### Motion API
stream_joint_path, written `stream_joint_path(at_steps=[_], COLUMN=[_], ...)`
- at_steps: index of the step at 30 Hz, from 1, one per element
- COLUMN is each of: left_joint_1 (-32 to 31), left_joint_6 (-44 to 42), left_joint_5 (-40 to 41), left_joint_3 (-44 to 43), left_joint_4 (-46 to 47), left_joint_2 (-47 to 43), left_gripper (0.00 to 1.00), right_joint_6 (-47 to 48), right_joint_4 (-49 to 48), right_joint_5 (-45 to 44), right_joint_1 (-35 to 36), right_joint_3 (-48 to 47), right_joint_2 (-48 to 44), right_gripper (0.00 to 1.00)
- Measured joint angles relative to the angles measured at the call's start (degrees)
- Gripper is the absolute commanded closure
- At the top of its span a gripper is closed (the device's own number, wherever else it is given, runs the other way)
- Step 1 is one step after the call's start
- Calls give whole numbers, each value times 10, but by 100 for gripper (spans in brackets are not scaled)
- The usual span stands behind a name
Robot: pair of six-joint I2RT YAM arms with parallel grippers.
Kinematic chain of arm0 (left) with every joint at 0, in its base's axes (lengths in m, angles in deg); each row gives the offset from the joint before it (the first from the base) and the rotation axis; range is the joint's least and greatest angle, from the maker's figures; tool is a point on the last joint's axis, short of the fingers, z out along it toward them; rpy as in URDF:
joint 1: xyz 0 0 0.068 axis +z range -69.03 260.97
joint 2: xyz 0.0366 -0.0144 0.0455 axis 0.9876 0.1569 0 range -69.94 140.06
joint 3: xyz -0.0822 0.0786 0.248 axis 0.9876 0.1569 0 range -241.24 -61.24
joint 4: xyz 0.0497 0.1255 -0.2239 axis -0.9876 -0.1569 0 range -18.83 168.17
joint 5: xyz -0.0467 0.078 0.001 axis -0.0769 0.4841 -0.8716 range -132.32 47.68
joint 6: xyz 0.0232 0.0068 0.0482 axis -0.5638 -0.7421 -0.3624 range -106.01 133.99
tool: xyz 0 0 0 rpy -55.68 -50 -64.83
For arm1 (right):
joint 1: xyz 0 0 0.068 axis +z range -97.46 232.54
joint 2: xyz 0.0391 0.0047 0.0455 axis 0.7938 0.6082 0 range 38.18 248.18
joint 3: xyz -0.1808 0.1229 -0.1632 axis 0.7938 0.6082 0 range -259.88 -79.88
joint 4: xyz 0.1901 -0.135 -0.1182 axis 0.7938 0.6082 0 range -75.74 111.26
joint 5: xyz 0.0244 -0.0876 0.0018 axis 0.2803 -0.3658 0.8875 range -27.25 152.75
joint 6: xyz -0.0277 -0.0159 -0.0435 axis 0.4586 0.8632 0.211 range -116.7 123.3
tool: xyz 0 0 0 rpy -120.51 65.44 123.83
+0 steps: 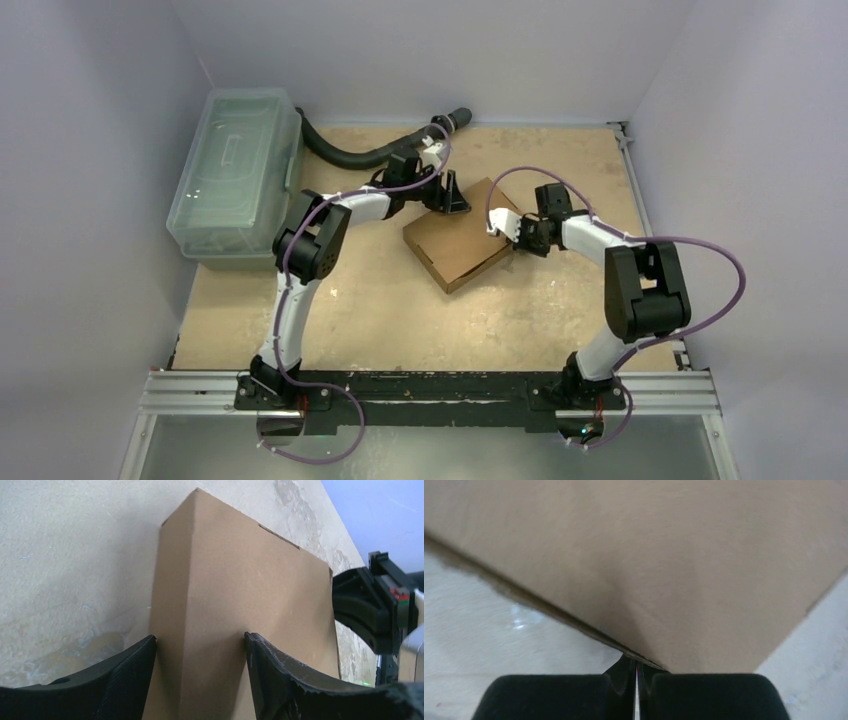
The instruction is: Fold the paper box
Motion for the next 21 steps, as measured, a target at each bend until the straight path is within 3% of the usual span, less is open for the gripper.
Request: stream_joint_path(at_steps=[4,10,13,16,21], left_joint_1=[6,1,-4,-6,-6], left_joint_6=[-2,-2,-2,-2,-2], left_joint_5=[-1,-9,-12,-15,-19], left_joint_3=[0,-3,-7,-8,-8], left_joint_4=[-1,-10,-19,-23,-23], left_joint_2=[0,0,0,0,0], left_gripper=[37,37,37,37,37], right_joint_6=[-14,144,183,201,199], right_joint_4=[-22,116,137,150,146], right_joint_5=[-4,48,54,54,68], right_joint_1=[-7,-67,-121,-151,-140], right_joint_3=[-17,-26,-27,-42,-59], right_joint_2=[6,-49,-71,-50,10], right_gripper=[100,100,100,100,100])
